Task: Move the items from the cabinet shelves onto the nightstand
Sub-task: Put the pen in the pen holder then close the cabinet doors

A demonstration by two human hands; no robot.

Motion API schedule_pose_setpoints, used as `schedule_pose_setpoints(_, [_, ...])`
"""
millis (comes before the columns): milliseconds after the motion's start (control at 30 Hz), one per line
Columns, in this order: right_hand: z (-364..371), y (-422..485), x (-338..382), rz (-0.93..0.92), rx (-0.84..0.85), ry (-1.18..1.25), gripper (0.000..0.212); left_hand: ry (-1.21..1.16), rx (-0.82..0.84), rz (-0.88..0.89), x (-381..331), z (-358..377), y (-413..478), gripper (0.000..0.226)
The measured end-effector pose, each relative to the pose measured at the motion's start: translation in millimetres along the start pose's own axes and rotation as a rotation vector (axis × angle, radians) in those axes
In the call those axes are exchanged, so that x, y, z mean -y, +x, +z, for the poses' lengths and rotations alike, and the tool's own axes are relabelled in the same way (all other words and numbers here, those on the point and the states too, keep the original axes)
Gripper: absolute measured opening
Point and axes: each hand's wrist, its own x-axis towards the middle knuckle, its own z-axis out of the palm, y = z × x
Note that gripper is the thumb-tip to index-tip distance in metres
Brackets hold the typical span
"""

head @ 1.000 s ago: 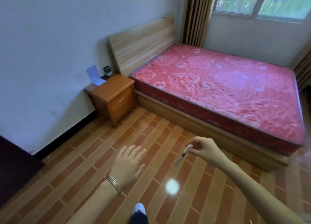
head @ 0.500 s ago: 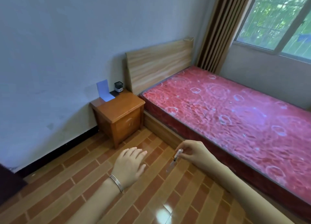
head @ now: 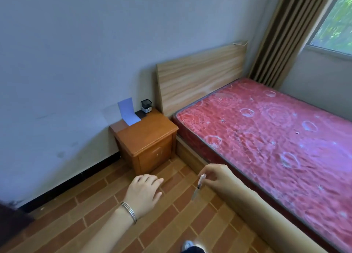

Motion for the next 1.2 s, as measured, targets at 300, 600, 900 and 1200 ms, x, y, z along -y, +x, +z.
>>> schedule_pose_setpoints(300, [-71,181,-32,-0.148,0.058,0.012,0.003,0.015,0.007,-0.15,36,9,148,0.044])
schedule_pose_setpoints(600, [-46,336,-35,-0.201,0.2,-0.005,0.002,-0.03,0.097,-0.309,138,38,198,0.047])
schedule_pose_setpoints(900, [-28,513,4,-0.193,0.194,-0.071,0.005,-0.054,0.123,-0.324,292,39,304,0.048])
schedule_pose_setpoints(1200, [-7,648,-9,-0.064,0.118,-0.002,0.005,-0.036,0.182,-0.331,391,68,397,0.038])
